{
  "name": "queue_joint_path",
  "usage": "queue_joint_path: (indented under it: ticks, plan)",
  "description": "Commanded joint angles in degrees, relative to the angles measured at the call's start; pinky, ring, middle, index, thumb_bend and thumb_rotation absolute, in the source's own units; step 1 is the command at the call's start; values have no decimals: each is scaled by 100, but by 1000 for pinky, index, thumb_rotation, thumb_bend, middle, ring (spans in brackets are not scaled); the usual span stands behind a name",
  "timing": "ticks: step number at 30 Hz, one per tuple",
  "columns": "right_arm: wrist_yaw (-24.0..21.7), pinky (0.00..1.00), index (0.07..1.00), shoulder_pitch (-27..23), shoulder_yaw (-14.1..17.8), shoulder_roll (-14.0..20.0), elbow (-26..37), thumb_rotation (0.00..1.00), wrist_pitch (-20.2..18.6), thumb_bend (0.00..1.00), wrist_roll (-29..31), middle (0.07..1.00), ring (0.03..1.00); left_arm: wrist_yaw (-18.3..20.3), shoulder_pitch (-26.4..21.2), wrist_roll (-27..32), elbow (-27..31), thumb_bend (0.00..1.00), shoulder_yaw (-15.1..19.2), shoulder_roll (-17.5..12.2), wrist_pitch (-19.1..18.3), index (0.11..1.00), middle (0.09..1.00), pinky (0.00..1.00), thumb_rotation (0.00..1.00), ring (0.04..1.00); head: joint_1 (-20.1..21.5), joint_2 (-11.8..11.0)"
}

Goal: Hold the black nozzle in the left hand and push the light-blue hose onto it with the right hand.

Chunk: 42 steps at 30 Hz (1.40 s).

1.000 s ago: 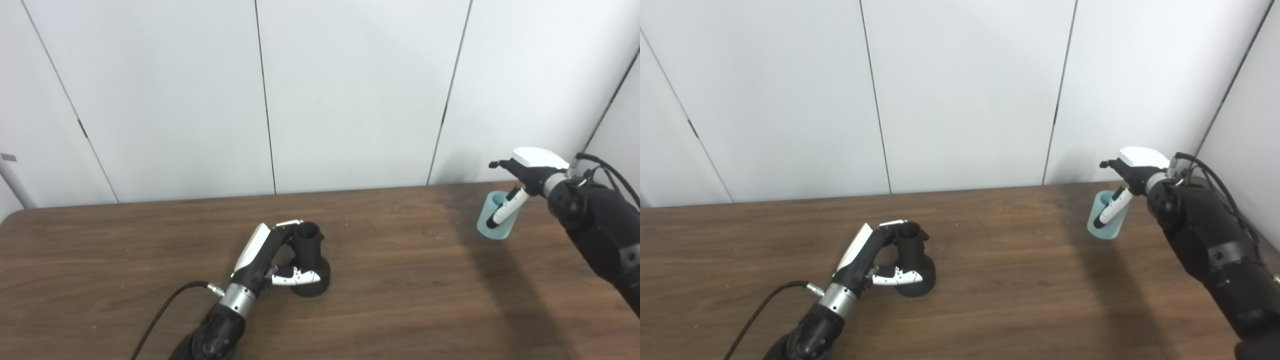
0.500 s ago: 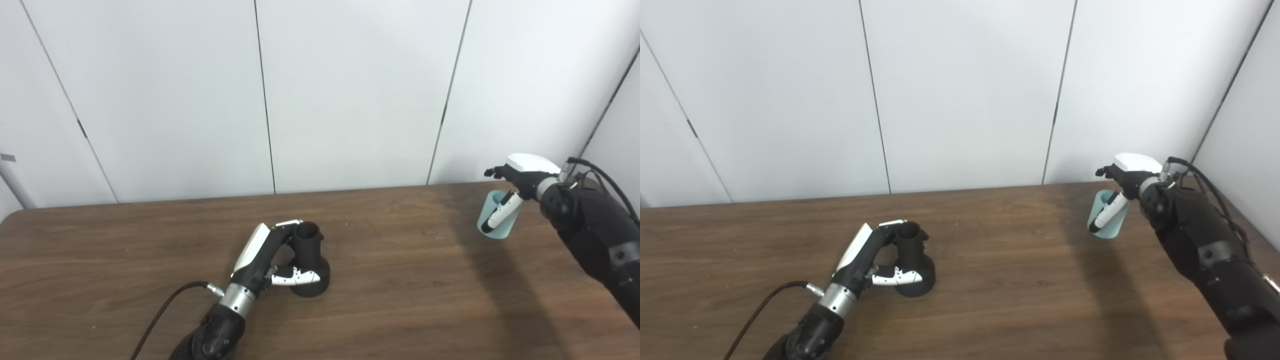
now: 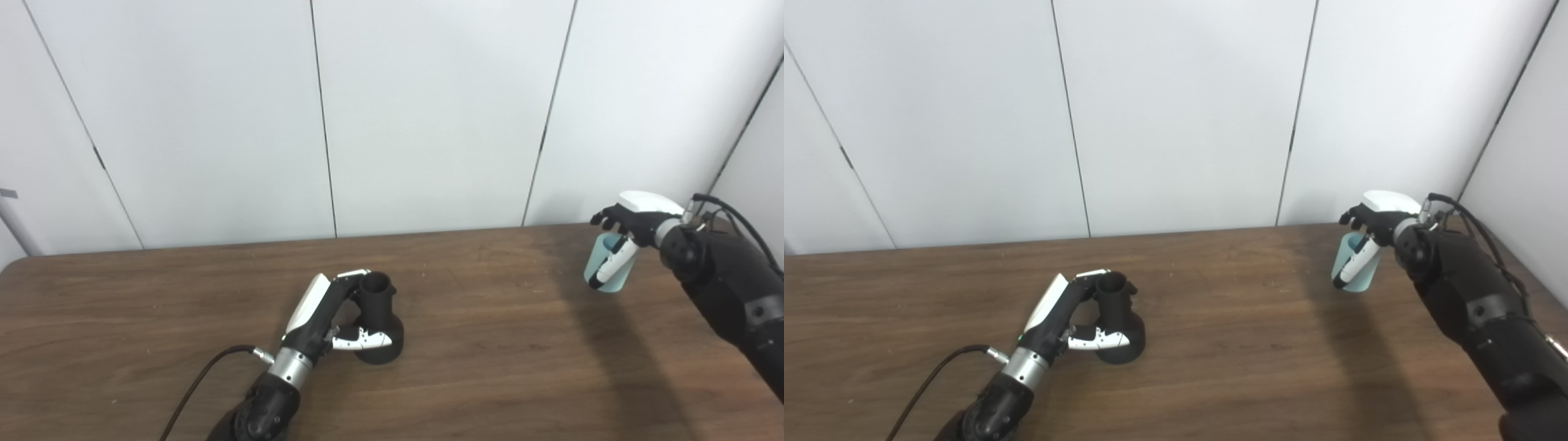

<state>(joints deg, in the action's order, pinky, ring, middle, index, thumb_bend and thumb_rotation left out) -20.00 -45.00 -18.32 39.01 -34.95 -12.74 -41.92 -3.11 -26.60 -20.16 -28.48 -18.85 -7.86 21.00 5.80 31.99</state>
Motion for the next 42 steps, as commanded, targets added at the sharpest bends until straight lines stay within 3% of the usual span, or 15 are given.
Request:
queue_joint_path:
  ticks: [1, 8, 9, 11, 13, 14, 16, 18, 24, 33, 38, 42]
  plan:
    - [-6, 639, 815, -482, 28, 297, 140, 263, 43, 1000, -43, 800, 757, 97, 926, -285, -551, 508, -234, -57, -141, 490, 513, 469, 75, 511, 6, 8]
    - [-179, 640, 745, -536, -80, 306, 190, 209, -130, 1000, -165, 760, 739, 131, 929, -243, -510, 509, -216, -71, -145, 490, 512, 469, 75, 510, -5, 18]
    - [-170, 603, 726, -550, -104, 304, 173, 182, -139, 984, -199, 722, 696, 133, 928, -239, -521, 509, -214, -68, -150, 490, 511, 469, 75, 510, -5, 18]
    - [-137, 335, 664, -540, -131, 311, 208, 127, -146, 926, -262, 532, 423, 123, 937, -249, -516, 509, -212, -67, -173, 490, 513, 467, 75, 510, -1, 21]
    - [-42, 236, 616, -514, -141, 317, 210, 100, -93, 894, -306, 441, 319, 108, 933, -262, -534, 509, -215, -64, -170, 490, 513, 468, 75, 511, 0, 19]
    - [5, 207, 542, -505, -142, 319, 197, 121, -59, 676, -320, 408, 289, 106, 930, -262, -541, 509, -215, -63, -169, 490, 513, 468, 75, 511, 1, 24]
    - [64, 192, 502, -479, -134, 331, 209, 33, -4, 571, -336, 456, 277, 109, 930, -257, -533, 509, -212, -64, -179, 490, 513, 469, 75, 511, -1, 29]
    - [89, 195, 505, -439, -120, 361, 270, 7, 51, 536, -338, 413, 286, 116, 931, -247, -525, 509, -208, -66, -183, 490, 513, 468, 75, 510, -1, 29]
    - [124, 249, 508, -438, -56, 398, 300, 1, 196, 530, -228, 429, 342, 108, 930, -254, -541, 509, -210, -57, -202, 490, 511, 459, 75, 505, -14, 39]
    - [135, 249, 520, -414, 108, 408, 644, 1, 380, 526, -60, 416, 335, 83, 913, -283, -613, 509, -228, -51, -173, 490, 511, 456, 75, 505, -18, 9]
    - [-46, 248, 516, -297, 269, 401, 1312, 0, 354, 526, 135, 408, 328, 48, 912, -347, -601, 509, -270, -55, -125, 490, 511, 456, 75, 506, -50, 14]
    - [-260, 344, 513, -172, 386, 370, 2225, 0, 375, 529, 281, 444, 404, -2, 872, -409, -662, 509, -309, -30, -99, 490, 511, 454, 75, 506, -97, 0]
